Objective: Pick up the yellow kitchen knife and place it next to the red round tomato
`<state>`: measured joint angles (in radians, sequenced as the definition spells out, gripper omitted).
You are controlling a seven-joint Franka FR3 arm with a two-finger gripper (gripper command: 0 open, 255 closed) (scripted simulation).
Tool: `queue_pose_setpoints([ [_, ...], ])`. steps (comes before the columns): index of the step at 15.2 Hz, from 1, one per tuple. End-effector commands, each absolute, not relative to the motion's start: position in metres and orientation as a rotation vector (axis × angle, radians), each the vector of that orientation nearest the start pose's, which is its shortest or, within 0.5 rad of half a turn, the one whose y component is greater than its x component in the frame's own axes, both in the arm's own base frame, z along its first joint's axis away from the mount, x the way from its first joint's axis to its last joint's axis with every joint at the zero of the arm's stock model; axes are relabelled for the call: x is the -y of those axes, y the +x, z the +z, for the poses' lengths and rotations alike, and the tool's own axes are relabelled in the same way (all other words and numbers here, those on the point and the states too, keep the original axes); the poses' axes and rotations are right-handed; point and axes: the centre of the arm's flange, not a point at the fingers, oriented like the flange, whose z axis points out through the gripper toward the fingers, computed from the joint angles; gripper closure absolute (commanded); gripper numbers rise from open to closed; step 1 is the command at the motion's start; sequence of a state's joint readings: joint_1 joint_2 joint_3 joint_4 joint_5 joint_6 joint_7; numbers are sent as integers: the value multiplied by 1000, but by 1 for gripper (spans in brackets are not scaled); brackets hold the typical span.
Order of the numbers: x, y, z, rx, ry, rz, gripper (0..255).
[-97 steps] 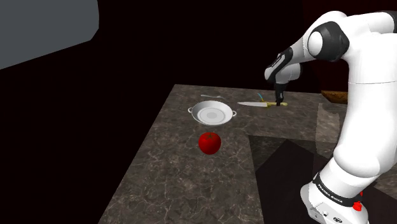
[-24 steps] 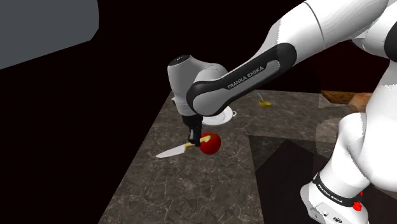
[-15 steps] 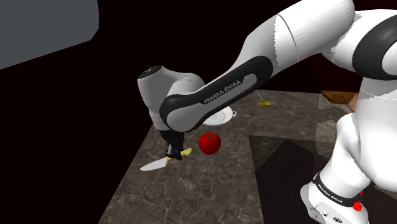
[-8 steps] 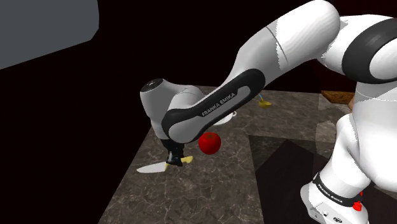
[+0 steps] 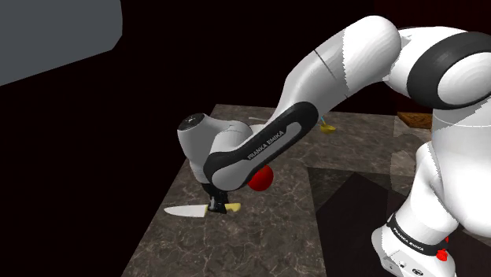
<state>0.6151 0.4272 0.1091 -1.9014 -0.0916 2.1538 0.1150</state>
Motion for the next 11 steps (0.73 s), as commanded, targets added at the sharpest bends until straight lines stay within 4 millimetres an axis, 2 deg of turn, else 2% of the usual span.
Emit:
queue_pose_setpoints([
  [1, -400, 462, 253, 1046, -3052, 235, 255],
  [11, -400, 462, 200, 1046, -3052, 235, 255],
])
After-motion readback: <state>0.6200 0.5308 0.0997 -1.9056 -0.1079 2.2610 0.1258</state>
